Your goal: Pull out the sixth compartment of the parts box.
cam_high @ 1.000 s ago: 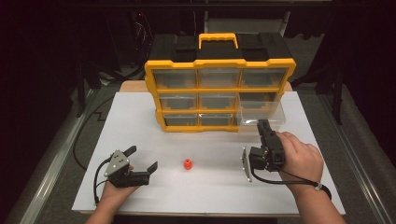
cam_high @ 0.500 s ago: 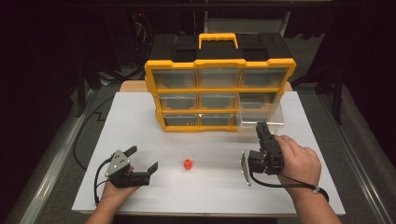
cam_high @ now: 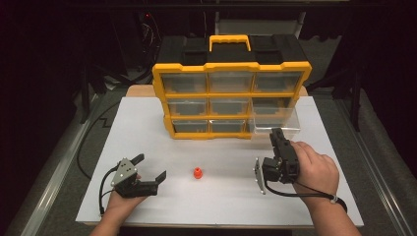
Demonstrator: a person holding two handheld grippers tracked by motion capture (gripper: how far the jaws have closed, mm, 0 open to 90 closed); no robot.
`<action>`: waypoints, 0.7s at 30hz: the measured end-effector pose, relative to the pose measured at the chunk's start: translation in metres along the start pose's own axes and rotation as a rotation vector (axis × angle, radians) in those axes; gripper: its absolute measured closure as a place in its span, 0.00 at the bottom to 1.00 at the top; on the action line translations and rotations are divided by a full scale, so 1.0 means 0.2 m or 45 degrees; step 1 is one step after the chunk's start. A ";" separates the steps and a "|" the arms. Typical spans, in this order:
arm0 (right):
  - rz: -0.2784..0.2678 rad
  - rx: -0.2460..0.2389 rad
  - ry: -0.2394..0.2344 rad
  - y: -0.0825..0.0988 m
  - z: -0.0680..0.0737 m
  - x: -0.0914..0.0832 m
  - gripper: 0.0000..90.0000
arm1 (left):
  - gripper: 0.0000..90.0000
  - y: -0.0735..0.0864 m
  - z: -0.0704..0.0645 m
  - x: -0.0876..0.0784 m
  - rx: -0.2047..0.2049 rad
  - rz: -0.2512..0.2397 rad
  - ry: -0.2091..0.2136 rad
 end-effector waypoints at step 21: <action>-0.030 0.018 -0.194 -0.05 0.36 0.00 0.72 | 0.00 -0.01 0.03 -0.01 -0.054 -0.012 -0.007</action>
Point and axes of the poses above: each handheld gripper's, and its own axes: x roughly forward along the jaws, y roughly out of its underside, z roughly to its left, the point moved 7 cm from there along x, roughly forward along the jaws, and after that the axes turned 8 degrees about -y, right-handed, at the moved point
